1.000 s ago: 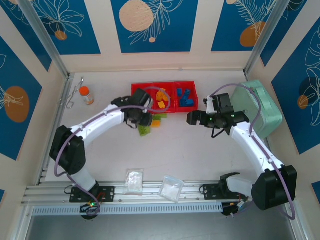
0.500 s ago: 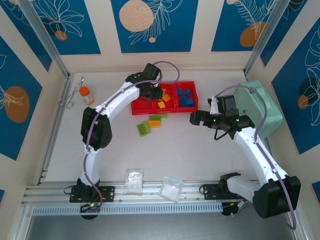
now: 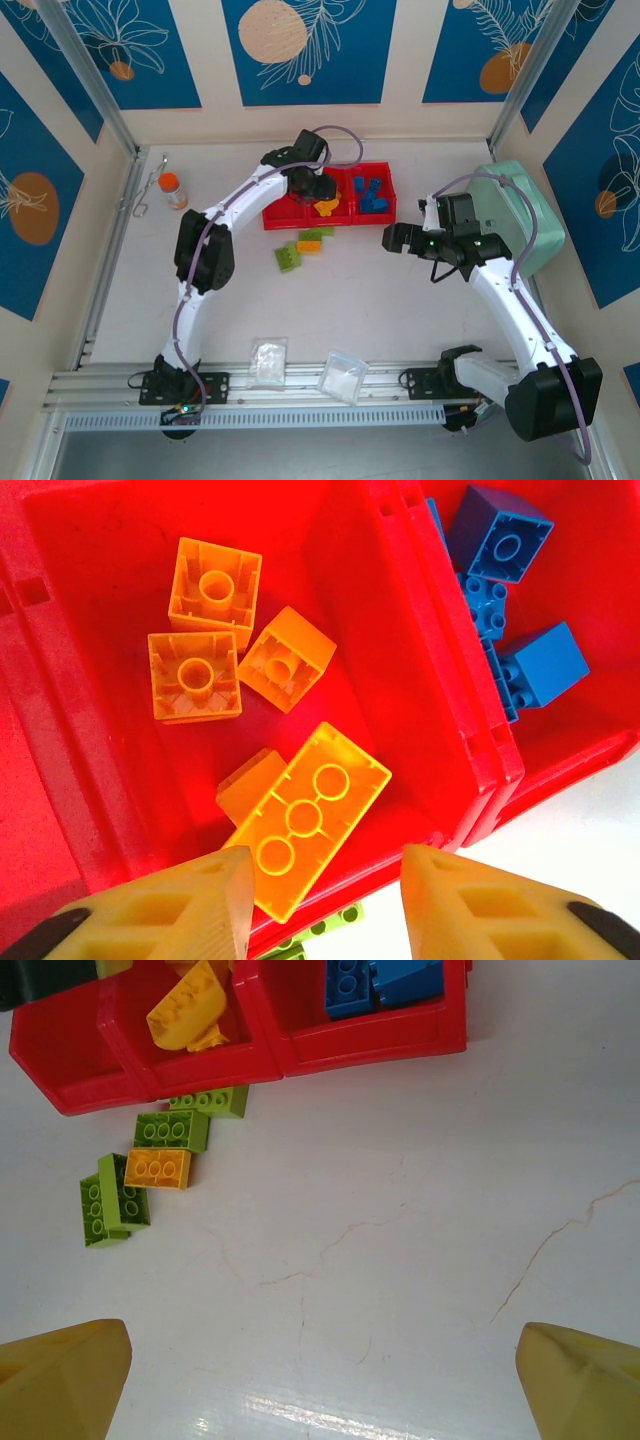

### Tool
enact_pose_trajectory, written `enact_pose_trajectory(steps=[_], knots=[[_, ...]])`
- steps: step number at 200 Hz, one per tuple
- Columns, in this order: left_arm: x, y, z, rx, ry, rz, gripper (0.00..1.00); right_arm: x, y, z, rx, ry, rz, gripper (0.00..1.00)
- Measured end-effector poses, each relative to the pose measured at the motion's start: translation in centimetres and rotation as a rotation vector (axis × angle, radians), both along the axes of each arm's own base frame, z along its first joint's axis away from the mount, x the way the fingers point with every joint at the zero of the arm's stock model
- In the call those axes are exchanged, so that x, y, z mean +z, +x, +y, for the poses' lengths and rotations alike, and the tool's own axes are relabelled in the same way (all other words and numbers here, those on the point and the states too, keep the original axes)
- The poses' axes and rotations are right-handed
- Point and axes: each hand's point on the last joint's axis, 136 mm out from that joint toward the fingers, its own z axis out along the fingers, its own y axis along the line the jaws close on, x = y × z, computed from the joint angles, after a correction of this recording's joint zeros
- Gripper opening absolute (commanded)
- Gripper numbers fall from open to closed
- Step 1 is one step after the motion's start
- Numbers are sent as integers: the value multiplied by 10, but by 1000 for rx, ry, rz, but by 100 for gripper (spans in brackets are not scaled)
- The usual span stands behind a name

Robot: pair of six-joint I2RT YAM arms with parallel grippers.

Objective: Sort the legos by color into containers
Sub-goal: Place the lego in the container, then turn over the lego at the center of the table.

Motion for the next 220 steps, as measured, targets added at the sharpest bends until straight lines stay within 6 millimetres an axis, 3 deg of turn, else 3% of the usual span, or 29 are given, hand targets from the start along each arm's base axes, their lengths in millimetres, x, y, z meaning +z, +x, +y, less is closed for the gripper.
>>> enact_pose_trajectory(steps=[46, 67, 89, 106, 134, 148, 163, 201, 220], knots=[[4, 6, -3, 1, -17, -33, 52, -2, -1, 0, 1, 1, 5, 99], [1, 0, 5, -3, 8, -45, 66, -4, -2, 0, 3, 1, 11, 99], [9, -15, 24, 4, 49, -69, 86, -4, -3, 1, 7, 7, 12, 99], [30, -31, 42, 9, 75, -117, 100, -4, -3, 4, 15, 19, 16, 99], [61, -63, 76, 55, 82, -181, 99, -5, -3, 8, 28, 38, 26, 99], [64, -80, 90, 80, 81, -184, 99, -8, -1, 10, 34, 42, 34, 99], [52, -98, 103, 107, 81, -160, 99, -12, 0, 13, 40, 43, 48, 99], [-14, -146, 133, 153, 136, -10, 100, -23, -1, 22, 71, 38, 88, 99], [-34, -159, 140, 165, 153, 42, 98, -28, -1, 29, 93, 35, 99, 99]])
